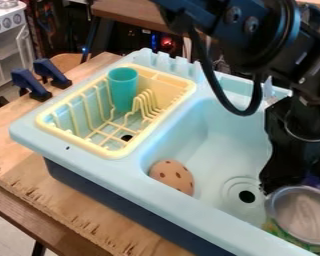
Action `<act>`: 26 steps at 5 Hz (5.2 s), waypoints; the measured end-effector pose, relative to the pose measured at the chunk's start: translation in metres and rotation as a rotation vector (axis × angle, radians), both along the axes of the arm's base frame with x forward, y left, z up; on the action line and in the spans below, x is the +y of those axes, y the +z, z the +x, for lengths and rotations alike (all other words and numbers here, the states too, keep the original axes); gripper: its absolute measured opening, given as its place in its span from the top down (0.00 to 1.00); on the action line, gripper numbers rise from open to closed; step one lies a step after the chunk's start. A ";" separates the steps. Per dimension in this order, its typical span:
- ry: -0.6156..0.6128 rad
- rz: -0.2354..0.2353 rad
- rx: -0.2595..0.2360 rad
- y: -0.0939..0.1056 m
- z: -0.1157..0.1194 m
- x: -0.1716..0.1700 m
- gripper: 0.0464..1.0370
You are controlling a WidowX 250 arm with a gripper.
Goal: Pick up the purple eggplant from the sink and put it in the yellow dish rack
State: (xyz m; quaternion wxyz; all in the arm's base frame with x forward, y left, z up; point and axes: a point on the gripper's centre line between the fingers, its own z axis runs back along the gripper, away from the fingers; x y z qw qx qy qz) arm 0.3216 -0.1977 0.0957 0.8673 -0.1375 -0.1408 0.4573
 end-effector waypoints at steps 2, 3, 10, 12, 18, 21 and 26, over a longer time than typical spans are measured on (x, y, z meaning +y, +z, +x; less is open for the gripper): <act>0.036 -0.005 0.009 -0.001 0.004 0.013 0.22; 0.043 -0.008 0.005 0.003 0.005 0.023 0.22; -0.539 0.143 0.027 0.104 -0.038 0.133 0.22; -0.514 0.164 0.044 0.090 -0.044 0.162 0.22; -0.453 0.176 -0.024 0.033 -0.027 0.215 0.22; -0.441 0.107 0.015 0.014 -0.023 0.217 0.02; -0.641 0.030 -0.011 0.114 0.008 0.183 0.03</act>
